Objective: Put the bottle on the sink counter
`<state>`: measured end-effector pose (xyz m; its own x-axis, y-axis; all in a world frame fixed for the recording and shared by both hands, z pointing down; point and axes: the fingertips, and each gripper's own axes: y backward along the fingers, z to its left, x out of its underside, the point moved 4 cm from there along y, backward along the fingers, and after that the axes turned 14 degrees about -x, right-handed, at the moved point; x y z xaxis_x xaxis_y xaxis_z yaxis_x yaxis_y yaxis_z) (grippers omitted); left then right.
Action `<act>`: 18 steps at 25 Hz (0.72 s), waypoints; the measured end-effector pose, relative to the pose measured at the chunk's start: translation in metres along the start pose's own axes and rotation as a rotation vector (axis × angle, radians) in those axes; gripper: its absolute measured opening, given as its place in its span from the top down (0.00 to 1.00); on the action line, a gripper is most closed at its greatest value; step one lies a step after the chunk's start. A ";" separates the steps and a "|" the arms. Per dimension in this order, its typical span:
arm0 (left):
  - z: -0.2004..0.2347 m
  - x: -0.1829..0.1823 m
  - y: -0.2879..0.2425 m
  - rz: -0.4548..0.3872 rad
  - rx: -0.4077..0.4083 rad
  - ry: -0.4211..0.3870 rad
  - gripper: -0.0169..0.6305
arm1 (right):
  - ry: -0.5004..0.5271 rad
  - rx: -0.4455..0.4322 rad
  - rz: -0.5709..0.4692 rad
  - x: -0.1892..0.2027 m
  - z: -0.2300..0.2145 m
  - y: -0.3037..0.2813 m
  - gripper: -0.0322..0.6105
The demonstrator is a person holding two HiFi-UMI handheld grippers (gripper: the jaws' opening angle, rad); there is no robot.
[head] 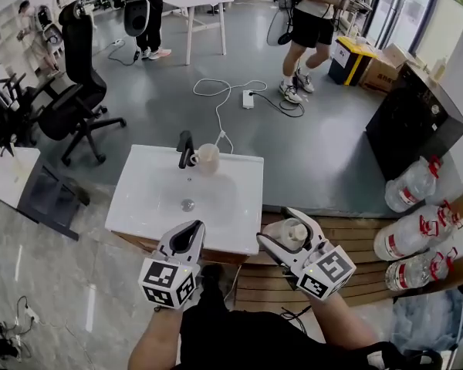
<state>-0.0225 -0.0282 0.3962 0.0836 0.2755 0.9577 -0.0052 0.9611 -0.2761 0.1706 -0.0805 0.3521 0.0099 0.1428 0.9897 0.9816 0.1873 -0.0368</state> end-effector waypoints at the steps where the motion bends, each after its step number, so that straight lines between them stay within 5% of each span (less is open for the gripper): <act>1: 0.008 -0.003 -0.012 0.002 0.007 -0.002 0.94 | 0.001 0.006 0.003 -0.002 -0.009 -0.011 0.40; 18: 0.097 -0.048 -0.151 0.025 0.138 -0.050 0.94 | -0.006 0.076 0.039 -0.020 -0.109 -0.146 0.40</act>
<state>-0.1220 -0.1850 0.3996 0.0319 0.2964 0.9545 -0.1444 0.9464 -0.2890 0.0474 -0.2162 0.3527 0.0460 0.1571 0.9865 0.9633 0.2543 -0.0854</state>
